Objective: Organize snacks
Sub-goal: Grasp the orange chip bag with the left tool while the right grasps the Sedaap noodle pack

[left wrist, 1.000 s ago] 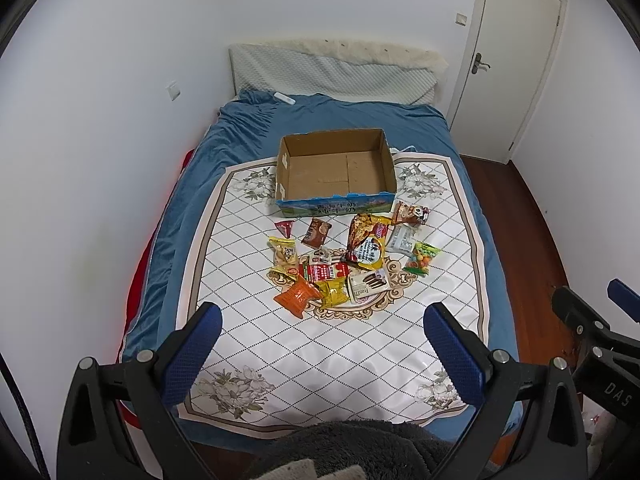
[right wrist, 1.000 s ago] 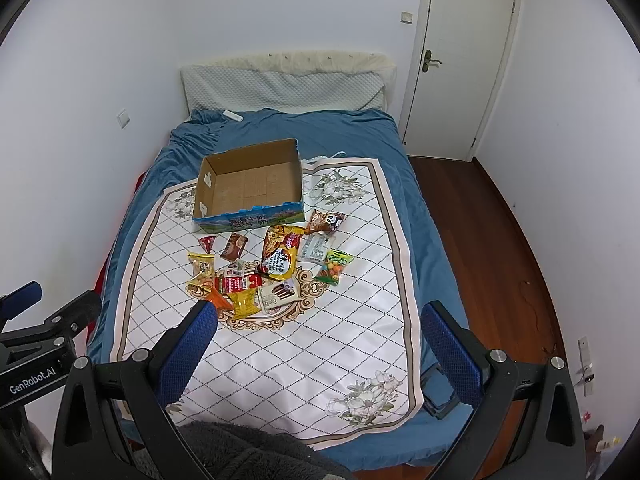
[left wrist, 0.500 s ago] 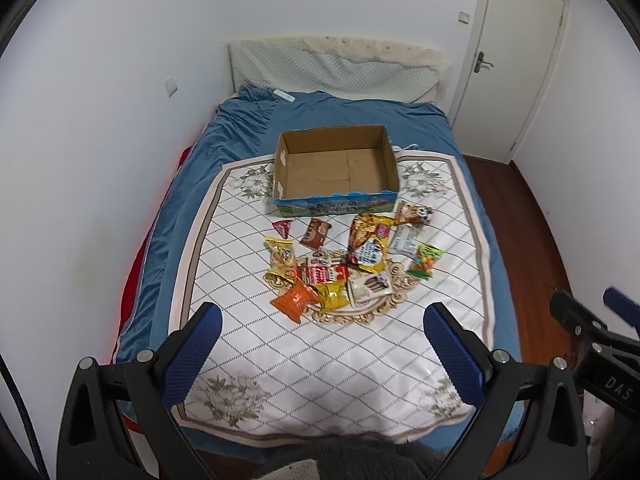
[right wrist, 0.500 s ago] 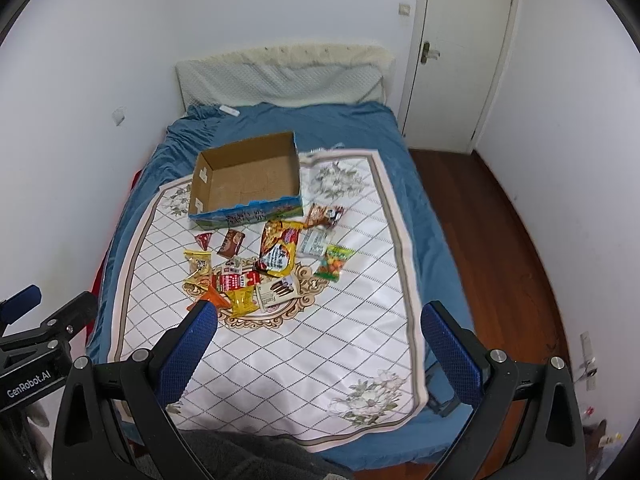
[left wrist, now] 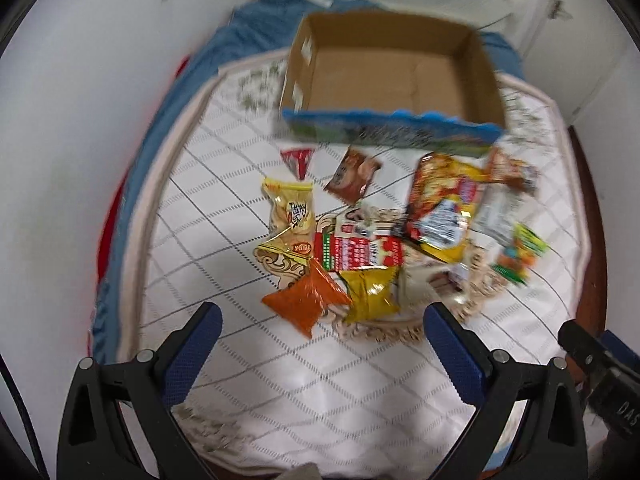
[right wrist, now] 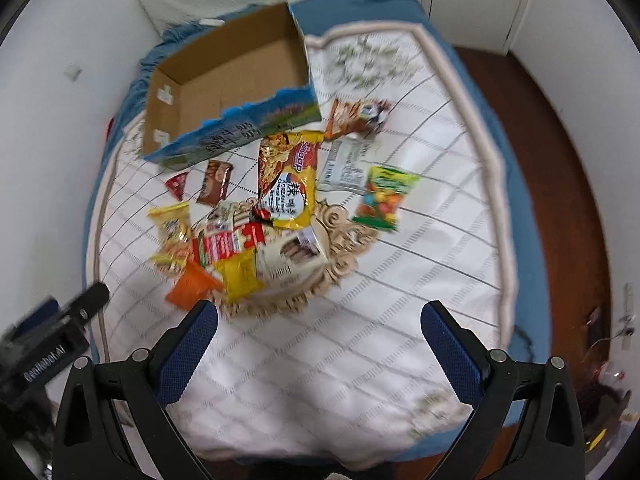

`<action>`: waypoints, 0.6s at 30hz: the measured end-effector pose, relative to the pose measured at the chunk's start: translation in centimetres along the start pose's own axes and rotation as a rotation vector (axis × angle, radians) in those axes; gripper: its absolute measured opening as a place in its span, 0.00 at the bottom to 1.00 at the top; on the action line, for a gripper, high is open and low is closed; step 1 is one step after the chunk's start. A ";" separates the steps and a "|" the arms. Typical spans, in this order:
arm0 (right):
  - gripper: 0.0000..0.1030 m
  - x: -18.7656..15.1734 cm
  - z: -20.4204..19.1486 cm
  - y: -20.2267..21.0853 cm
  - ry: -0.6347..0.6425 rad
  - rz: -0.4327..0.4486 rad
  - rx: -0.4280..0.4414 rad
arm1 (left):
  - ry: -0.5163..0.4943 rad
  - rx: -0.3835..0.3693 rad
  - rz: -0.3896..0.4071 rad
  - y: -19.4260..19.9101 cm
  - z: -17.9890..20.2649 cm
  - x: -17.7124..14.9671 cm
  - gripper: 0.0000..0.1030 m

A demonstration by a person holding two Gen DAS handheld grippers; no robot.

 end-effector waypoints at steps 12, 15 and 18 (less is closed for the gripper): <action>1.00 11.4 -5.3 -24.2 -0.115 -0.129 -0.035 | 0.204 0.004 -0.114 -15.7 -4.8 4.9 0.99; 1.00 12.4 -6.5 -28.1 -0.136 -0.156 -0.064 | 0.228 0.010 -0.127 -17.5 -5.6 4.9 0.99; 1.00 12.6 -8.4 -30.9 -0.131 -0.183 -0.087 | 0.235 0.027 -0.137 -18.6 -6.5 4.3 0.99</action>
Point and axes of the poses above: each gripper's, at about its wrist camera, not at the fingertips, and y roughly against the way its jaws point, z to its right, x to its top, the point moved 6 cm from there along -y, roughly the way its jaws point, and after that the axes turned 9 degrees about -y, right-handed, at the moved point
